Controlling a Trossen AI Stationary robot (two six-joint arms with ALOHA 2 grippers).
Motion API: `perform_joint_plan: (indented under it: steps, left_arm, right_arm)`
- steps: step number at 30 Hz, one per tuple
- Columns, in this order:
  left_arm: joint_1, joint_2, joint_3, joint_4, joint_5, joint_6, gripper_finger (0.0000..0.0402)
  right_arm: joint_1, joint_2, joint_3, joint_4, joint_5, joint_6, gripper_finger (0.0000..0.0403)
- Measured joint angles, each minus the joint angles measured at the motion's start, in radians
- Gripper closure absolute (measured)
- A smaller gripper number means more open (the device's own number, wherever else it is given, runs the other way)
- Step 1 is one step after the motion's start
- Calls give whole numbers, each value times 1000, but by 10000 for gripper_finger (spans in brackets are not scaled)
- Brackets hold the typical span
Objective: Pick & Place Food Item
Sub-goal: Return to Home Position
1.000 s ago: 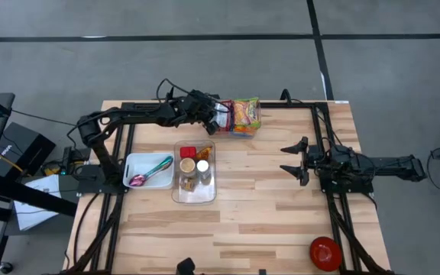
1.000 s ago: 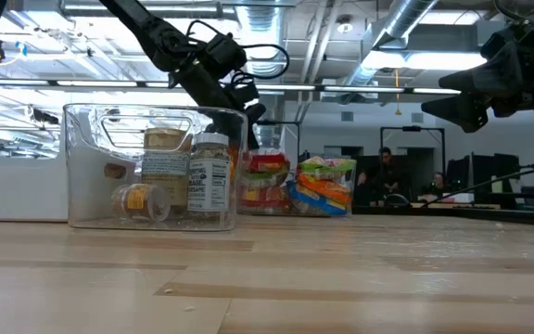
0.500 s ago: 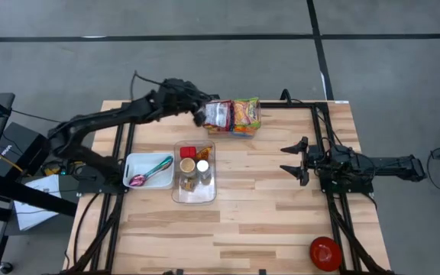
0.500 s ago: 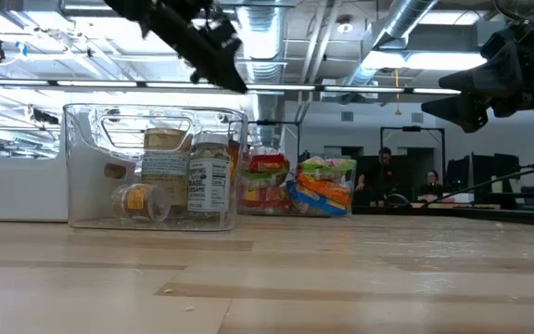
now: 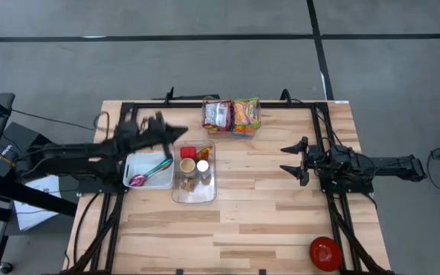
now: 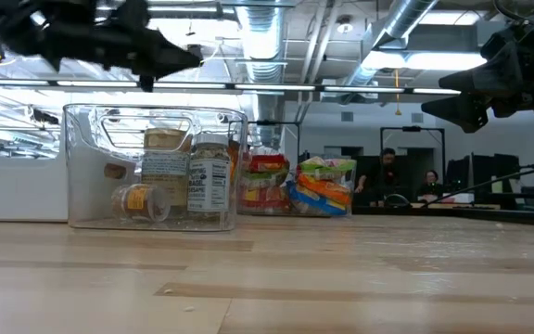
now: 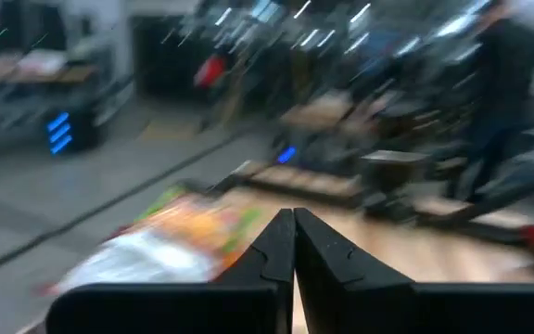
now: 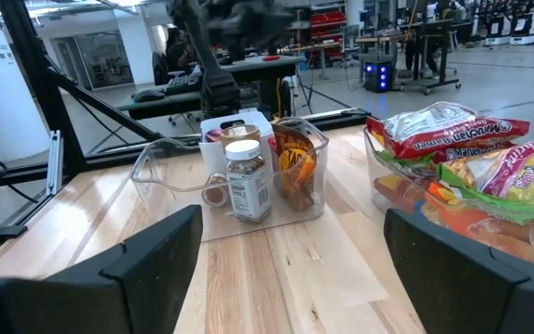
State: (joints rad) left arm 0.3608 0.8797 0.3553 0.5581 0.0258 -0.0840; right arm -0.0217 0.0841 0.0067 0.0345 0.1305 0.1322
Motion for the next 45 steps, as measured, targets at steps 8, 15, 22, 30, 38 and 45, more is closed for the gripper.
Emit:
perform_joint_plan:
  steps: [8, 15, 22, 30, 38, 45]
  left_arm:
    - [-255, 8, -211, 294, -173, 51, 401]
    - [-334, -65, -273, 289, -221, 129, 401]
    - [-296, -219, -349, 218, -163, 61, 401]
    - [-296, -350, -349, 46, -123, 79, 401]
    - [-296, -392, -349, 7, -23, 134, 401]
    - [-296, -494, -349, -104, -19, 160, 401]
  right_arm:
    - [0, 0, 0, 0, 0, 0, 72]
    - [0, 0, 0, 0, 0, 0, 72]
    - [0, 0, 0, 0, 0, 0, 72]
    - [0, 0, 0, 0, 0, 0, 72]
    - [0, 0, 0, 0, 1, 0, 72]
    - [0, 0, 0, 0, 0, 0, 72]
